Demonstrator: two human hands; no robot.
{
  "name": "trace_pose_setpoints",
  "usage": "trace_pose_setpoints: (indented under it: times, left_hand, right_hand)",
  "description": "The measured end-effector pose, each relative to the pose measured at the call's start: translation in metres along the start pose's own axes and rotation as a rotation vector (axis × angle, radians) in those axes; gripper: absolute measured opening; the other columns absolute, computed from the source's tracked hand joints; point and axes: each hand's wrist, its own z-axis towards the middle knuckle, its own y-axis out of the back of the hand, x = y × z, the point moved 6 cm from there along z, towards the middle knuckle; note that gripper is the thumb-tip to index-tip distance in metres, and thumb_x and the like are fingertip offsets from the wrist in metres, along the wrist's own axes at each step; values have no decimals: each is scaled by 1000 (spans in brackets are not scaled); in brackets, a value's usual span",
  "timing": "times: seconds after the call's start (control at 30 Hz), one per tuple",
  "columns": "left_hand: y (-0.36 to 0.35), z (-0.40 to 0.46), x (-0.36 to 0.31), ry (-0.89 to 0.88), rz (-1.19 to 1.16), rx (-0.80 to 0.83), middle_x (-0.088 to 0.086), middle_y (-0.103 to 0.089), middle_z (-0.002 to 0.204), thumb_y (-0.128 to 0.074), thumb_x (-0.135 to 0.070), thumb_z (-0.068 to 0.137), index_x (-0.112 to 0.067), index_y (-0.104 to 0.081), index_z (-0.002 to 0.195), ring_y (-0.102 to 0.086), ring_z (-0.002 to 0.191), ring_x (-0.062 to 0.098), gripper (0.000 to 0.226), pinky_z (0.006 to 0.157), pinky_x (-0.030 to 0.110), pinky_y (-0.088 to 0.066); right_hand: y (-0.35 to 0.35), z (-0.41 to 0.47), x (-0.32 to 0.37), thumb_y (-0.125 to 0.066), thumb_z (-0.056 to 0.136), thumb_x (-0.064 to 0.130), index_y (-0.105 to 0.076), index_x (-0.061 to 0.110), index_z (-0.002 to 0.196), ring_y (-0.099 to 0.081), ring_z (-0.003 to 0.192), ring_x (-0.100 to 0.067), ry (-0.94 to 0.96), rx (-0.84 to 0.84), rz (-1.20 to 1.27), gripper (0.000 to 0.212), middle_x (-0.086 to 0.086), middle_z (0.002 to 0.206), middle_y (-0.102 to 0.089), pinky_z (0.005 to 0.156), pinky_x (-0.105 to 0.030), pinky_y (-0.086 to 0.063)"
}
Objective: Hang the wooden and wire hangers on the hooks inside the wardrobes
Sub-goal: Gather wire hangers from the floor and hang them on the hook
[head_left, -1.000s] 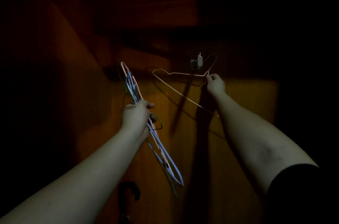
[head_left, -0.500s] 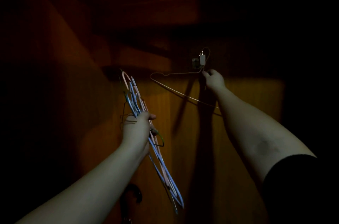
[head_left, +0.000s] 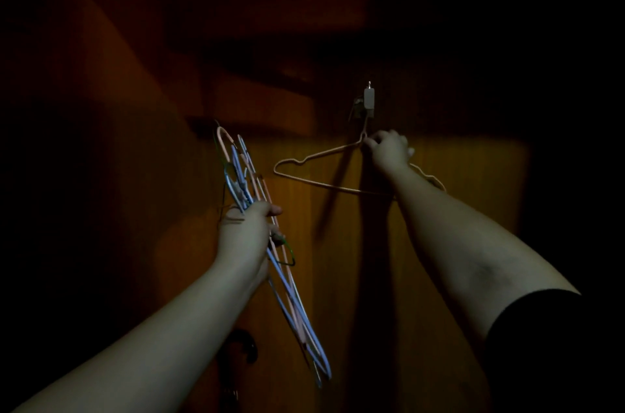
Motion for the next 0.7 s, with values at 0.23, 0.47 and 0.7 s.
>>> trace_pose_setpoints:
  times: [0.23,0.47,0.7]
  left_hand:
    - [6,0,8,24,-37,-28,2,-51,39,-56,1,87,-5,-57,77,-40,27,12,11,57,29,-39]
    - [19,-10,15,57,-40,7,11,-58,78,-56,0,88,-8,-56,82,-38,31,10,11,50,27,-41]
    - [37,-5,28,112,-47,71,10,-60,89,-57,-2,89,0,-57,108,-36,32,11,19,38,19,-39]
  right_hand:
    - [5,-7,0,-46,98,44,-59,18,124,-44,122,-26,56,-121,-197,39,-6,129,-54,101,-44,-31]
    - [8,-11,-1,-45,99,45,-59,16,124,-46,121,-27,87,-142,-259,41,-7,126,-55,100,-44,-33]
    - [10,-12,4,-51,98,40,-57,17,114,-57,87,-20,-15,-33,-111,28,-3,104,-61,64,-36,-46]
